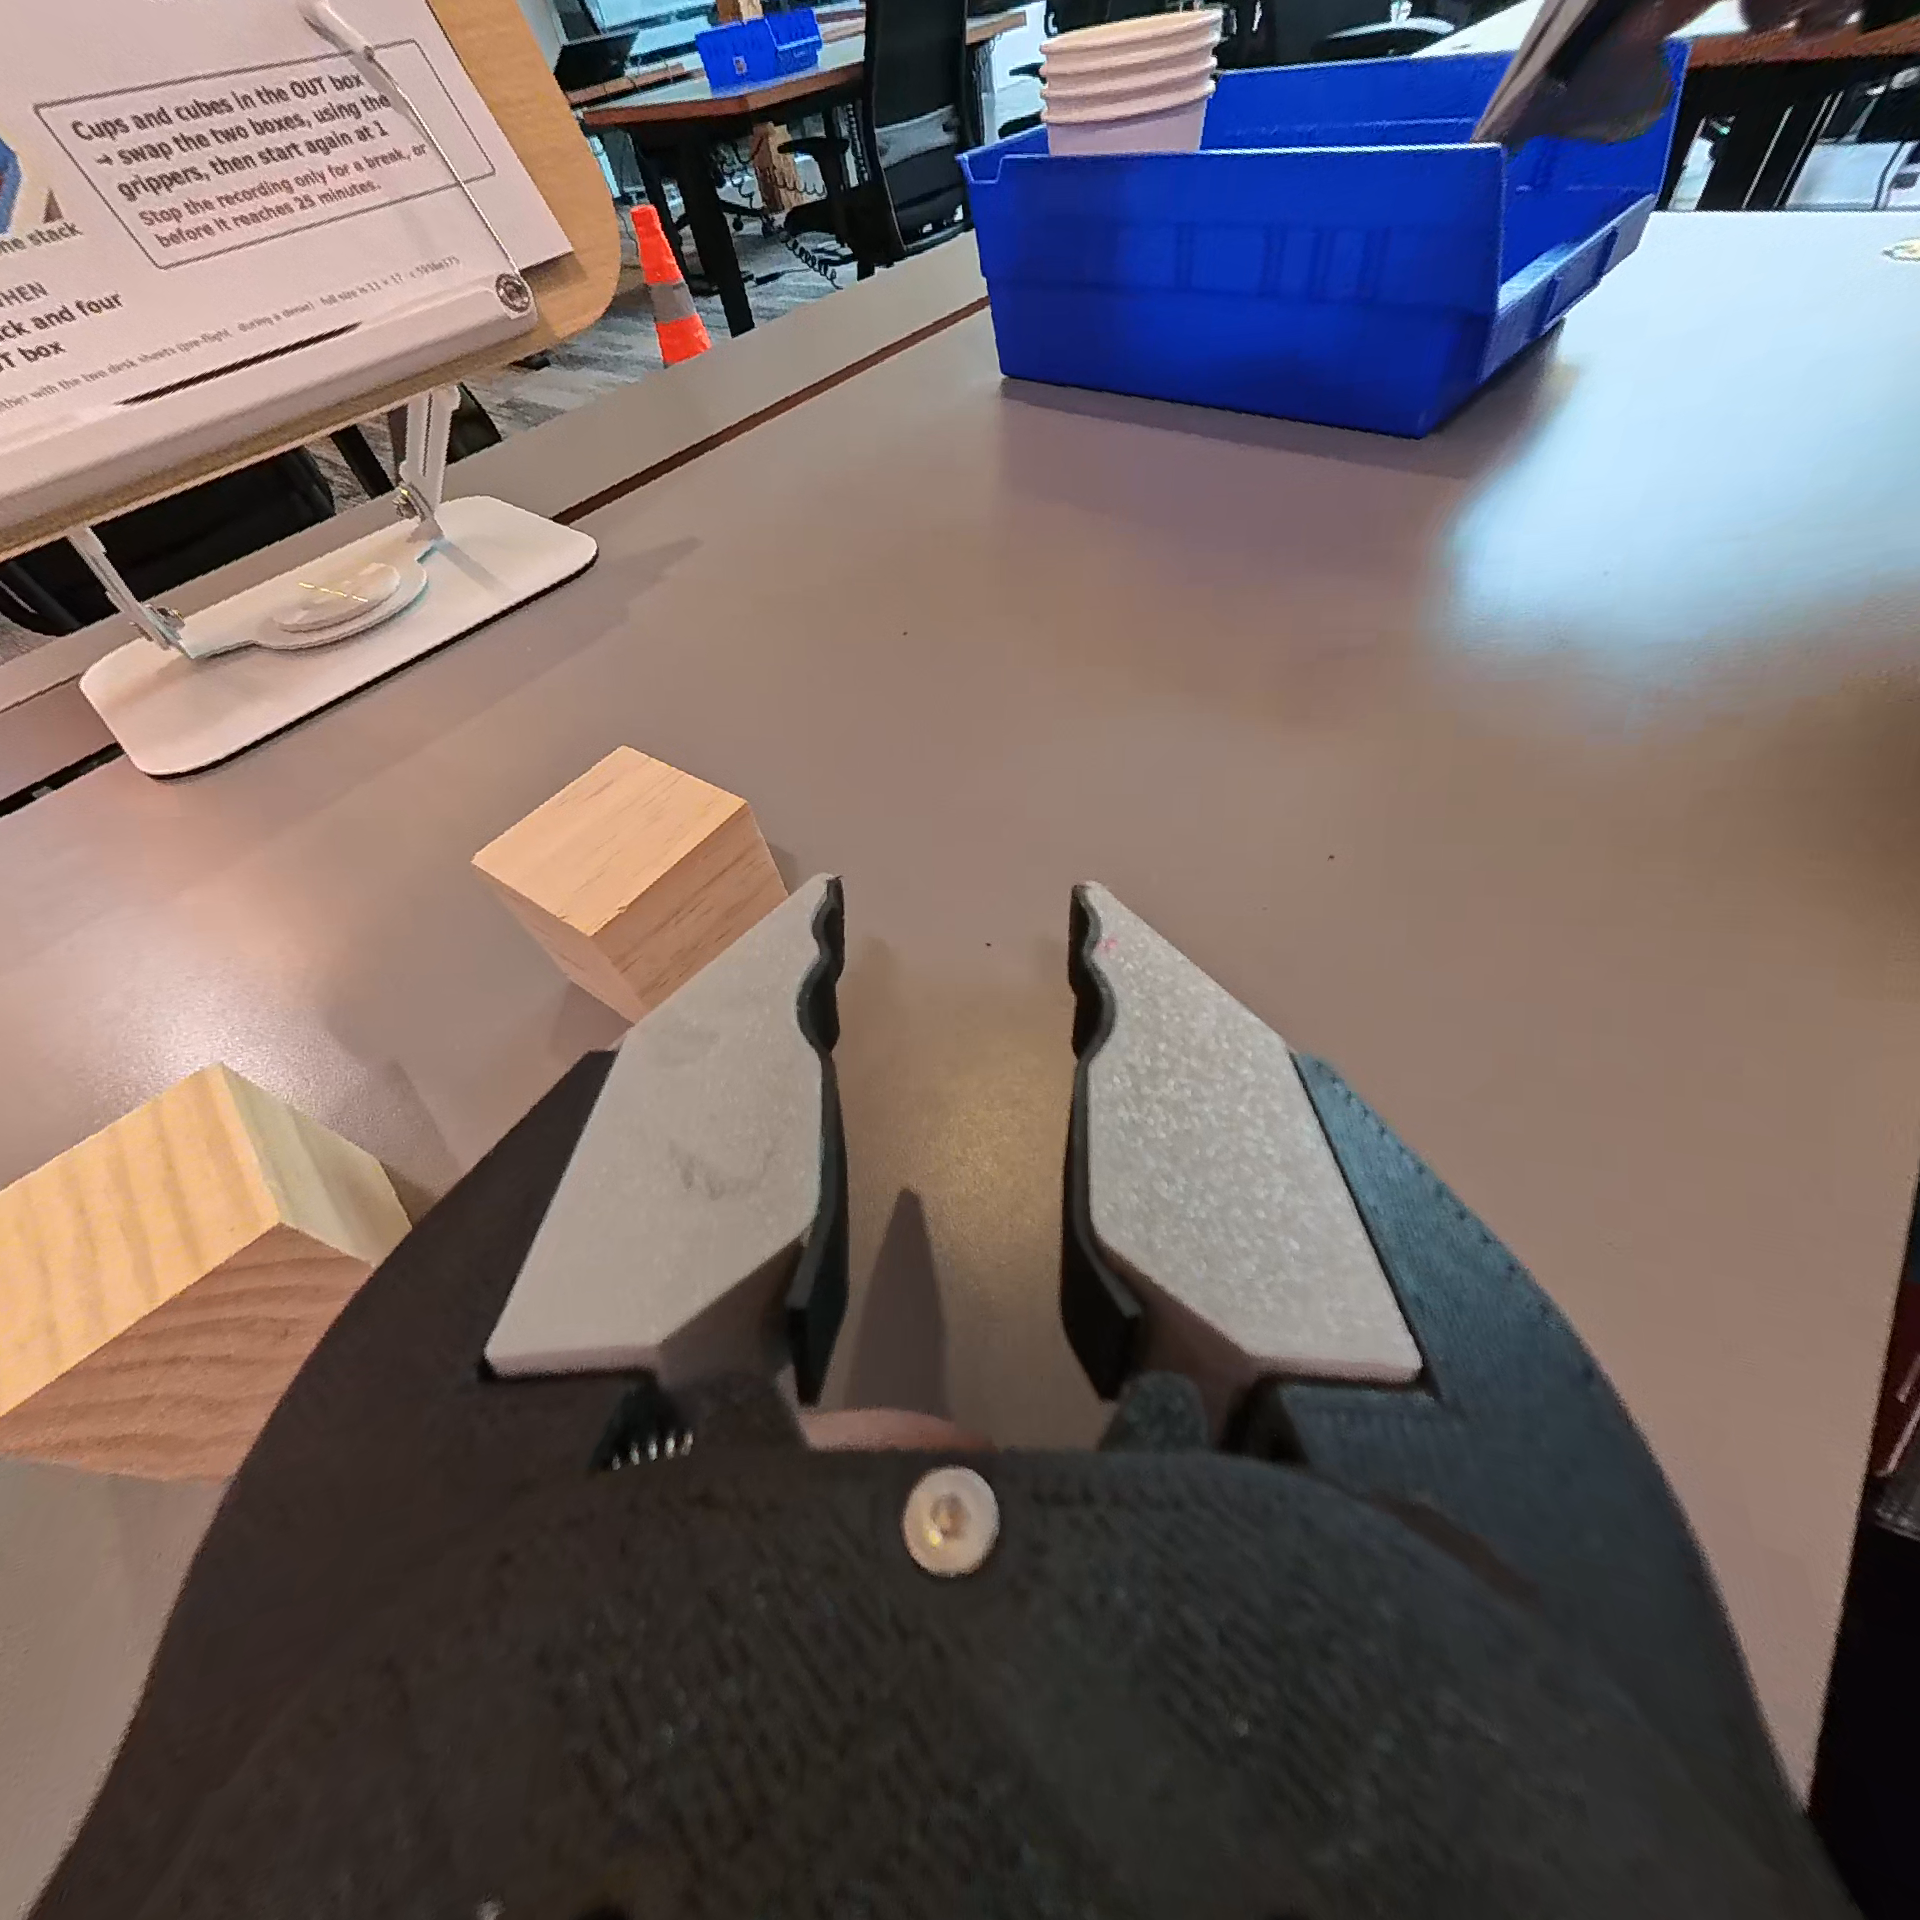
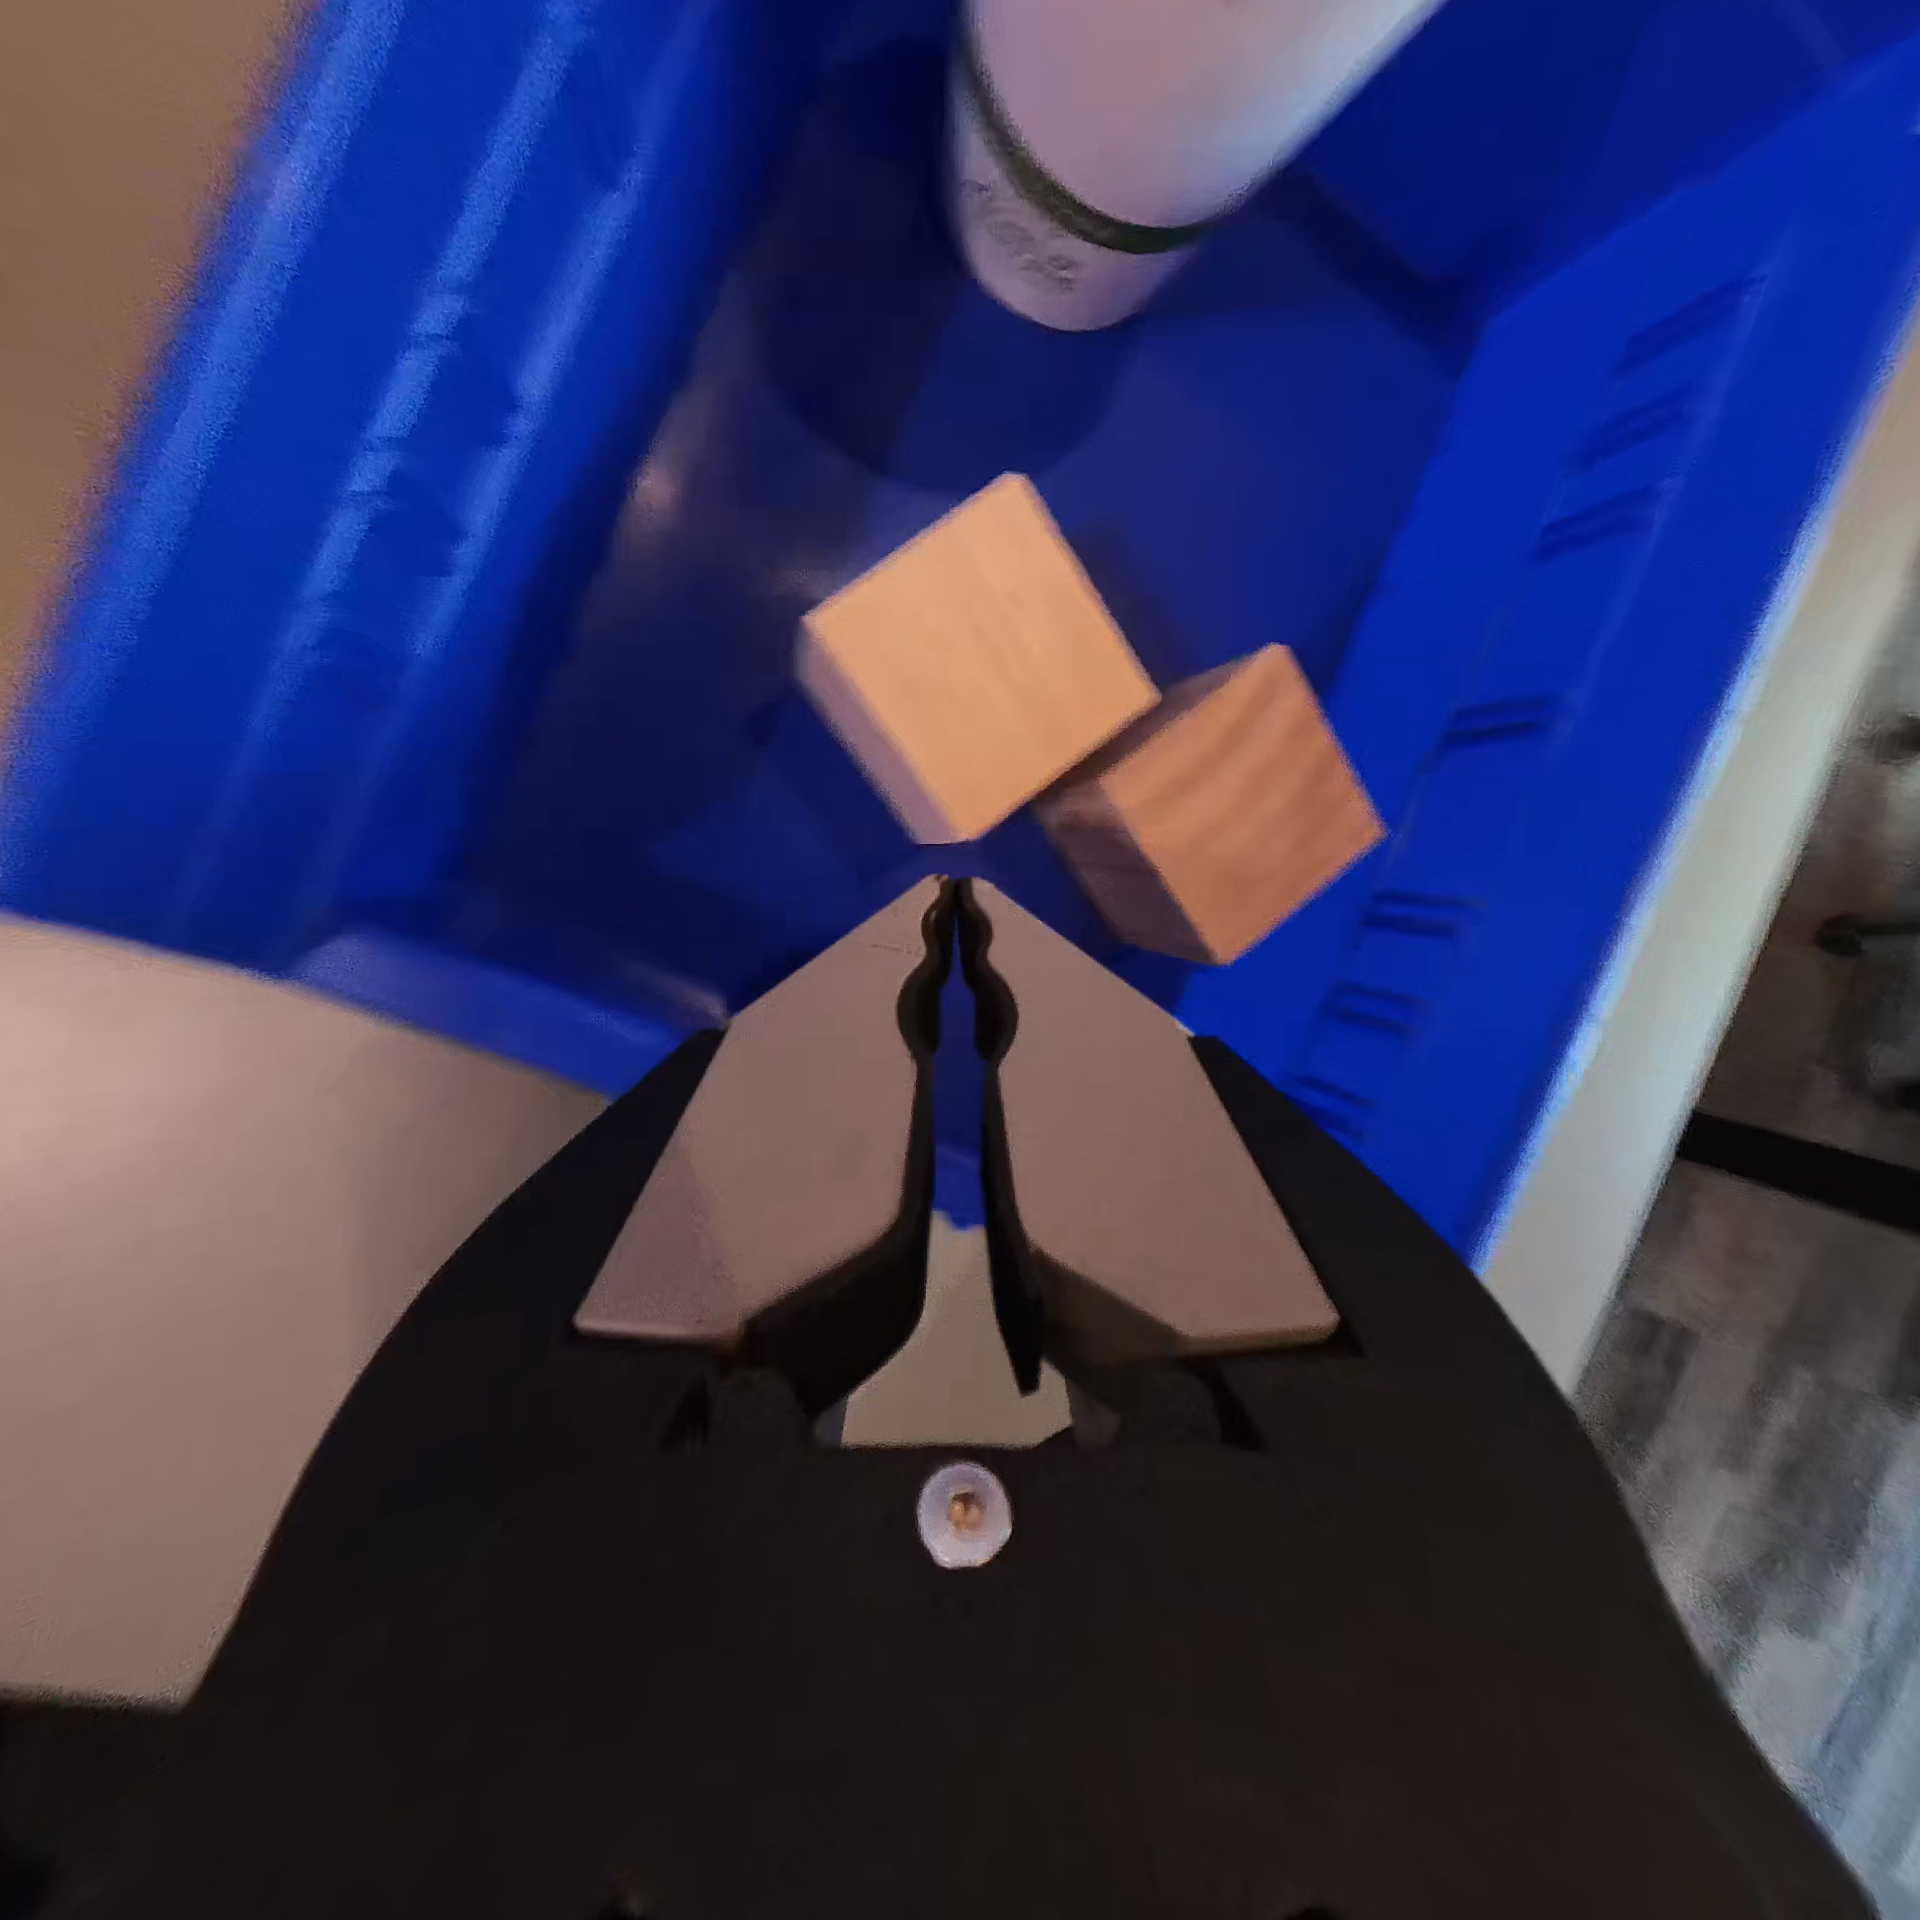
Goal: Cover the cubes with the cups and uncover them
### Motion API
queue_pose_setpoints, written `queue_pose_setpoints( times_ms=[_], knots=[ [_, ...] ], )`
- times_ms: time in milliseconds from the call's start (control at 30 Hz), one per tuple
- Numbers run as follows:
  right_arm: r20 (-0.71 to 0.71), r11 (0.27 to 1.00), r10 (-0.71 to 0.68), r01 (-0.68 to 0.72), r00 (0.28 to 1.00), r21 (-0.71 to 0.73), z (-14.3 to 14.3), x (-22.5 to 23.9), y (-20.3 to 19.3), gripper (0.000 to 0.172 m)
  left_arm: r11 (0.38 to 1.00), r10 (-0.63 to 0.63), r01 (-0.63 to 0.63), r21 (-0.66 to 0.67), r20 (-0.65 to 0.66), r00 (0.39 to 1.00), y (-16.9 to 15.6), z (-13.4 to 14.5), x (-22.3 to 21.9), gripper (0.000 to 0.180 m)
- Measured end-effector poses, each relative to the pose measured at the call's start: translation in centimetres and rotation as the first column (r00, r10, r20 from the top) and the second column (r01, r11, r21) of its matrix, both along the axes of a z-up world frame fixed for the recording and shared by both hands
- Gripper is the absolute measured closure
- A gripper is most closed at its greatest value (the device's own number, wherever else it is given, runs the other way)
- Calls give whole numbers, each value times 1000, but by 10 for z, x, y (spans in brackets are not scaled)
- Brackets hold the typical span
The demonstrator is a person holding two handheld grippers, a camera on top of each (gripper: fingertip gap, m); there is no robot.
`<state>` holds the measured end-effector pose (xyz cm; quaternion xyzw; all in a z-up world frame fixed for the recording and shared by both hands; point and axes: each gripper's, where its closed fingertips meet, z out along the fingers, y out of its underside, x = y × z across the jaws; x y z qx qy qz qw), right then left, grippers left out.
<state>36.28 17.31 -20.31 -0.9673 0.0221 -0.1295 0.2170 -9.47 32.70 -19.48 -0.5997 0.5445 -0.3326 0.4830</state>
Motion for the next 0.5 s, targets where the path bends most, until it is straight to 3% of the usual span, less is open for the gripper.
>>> queue_pose_setpoints(
  times_ms=[100,200,300,433,500],
  knots=[
    [-82,996,89,-90,993,-5,-9,-29,7,172,1000,15,-15,-10,8,1000,3,1,-1,139],
    [56,1000,22,-21,998,-7,-22,-5,21,172,999,35,-35,-16,23,999,6,3,-3,139],
    [14,994,-55,54,998,98,-21,3,35,172,997,71,-71,-14,36,997,11,5,-5,139],
    [-25,945,-20,27,1000,327,22,-22,47,166,997,82,-82,1,28,996,12,4,-5,139],
    [-54,883,49,-18,997,469,53,-51,54,153,996,87,-87,-11,-2,996,13,0,-3,139]
  ],
)
